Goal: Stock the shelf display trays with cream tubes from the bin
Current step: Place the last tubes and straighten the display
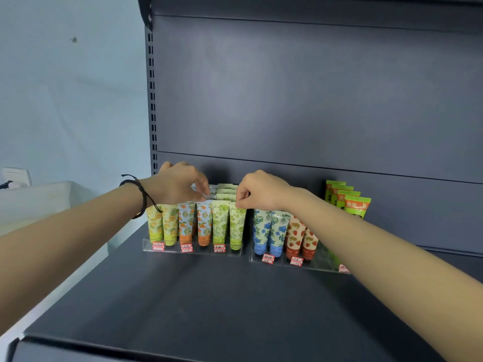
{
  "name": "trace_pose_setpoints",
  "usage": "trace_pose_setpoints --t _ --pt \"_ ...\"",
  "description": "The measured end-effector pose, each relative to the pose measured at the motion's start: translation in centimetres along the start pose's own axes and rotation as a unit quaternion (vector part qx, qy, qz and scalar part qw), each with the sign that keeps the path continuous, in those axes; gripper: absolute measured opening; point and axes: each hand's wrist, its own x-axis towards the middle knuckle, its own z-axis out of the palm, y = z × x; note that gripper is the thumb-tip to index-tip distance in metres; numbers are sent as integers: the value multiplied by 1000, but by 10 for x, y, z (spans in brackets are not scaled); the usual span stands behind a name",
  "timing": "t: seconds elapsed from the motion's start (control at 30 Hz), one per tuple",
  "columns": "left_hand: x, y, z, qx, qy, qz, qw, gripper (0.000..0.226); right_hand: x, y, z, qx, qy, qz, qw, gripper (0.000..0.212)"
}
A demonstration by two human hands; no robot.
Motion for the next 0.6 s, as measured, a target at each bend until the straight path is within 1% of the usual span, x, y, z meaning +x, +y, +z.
trace_pose_setpoints --t 0.1,0.23,0.37,0.6 --pt "-5 -13 -1 -3 -1 2 1000 21 0 -1 0 7 -1 -4 1000 14" --pt "-11 -25 -8 -59 3 4 998 17 -1 2 -5 17 1 -8 1000 14" --pt "-11 -19 1 -21 6 10 1000 18 0 4 -3 1 -6 -11 1000 14" --pt "-4 -10 13 8 2 -6 1000 16 3 3 -1 1 -6 -18 1000 12"
